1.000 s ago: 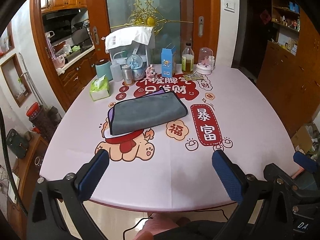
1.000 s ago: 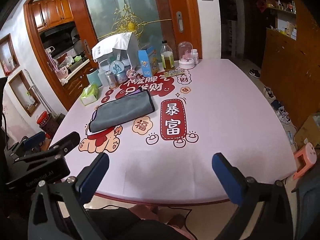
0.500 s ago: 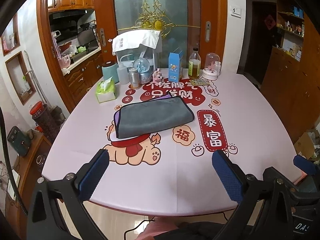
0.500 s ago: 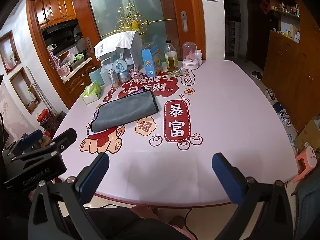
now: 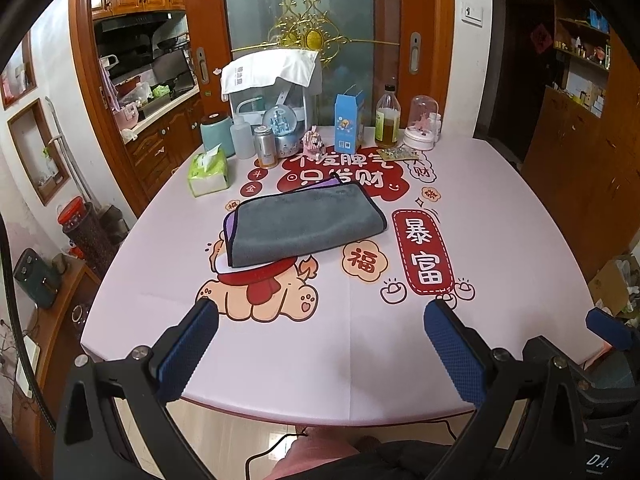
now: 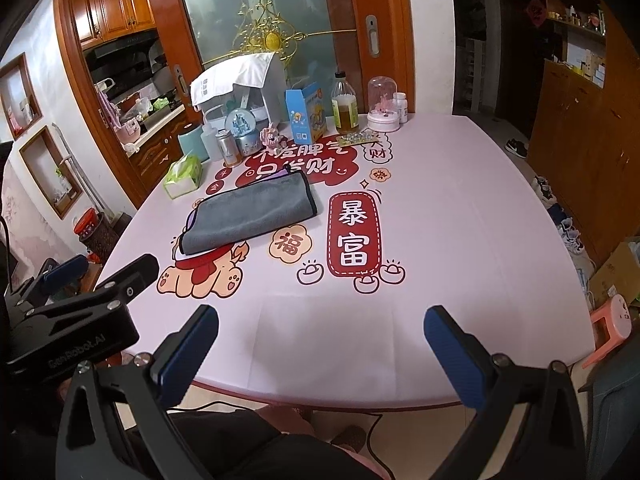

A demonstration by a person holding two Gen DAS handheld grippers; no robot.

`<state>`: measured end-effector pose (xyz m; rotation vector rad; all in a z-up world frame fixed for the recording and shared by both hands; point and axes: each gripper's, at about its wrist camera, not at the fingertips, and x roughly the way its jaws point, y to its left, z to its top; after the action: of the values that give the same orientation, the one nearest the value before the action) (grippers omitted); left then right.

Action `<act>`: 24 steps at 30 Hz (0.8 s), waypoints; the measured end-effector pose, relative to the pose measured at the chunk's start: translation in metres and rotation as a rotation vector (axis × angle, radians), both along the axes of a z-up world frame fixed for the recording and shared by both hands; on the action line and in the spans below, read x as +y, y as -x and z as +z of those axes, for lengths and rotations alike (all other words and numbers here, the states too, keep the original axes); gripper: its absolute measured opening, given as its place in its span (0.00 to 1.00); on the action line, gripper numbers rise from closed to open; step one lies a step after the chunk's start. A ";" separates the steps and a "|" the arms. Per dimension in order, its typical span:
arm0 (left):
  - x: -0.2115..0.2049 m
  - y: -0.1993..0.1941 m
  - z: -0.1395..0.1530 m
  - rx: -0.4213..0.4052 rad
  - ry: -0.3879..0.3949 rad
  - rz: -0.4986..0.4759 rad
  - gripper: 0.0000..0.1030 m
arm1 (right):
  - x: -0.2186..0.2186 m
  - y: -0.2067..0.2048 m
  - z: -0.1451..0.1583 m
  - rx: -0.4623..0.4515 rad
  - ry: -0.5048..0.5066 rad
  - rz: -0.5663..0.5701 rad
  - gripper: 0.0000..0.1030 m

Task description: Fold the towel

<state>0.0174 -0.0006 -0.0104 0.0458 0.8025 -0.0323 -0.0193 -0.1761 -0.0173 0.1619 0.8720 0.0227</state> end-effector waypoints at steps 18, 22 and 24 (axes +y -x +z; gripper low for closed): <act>-0.004 0.001 -0.006 0.023 -0.014 -0.007 0.99 | -0.005 -0.002 -0.005 0.023 -0.012 -0.008 1.00; -0.004 0.001 -0.006 0.023 -0.014 -0.007 0.99 | -0.005 -0.003 -0.005 0.024 -0.012 -0.008 1.00; -0.003 0.001 -0.006 0.023 -0.014 -0.009 0.99 | -0.005 -0.003 -0.005 0.025 -0.013 -0.009 1.00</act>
<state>0.0161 -0.0039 -0.0165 0.0626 0.8260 -0.0352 -0.0159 -0.1815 -0.0223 0.1785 0.8966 0.0174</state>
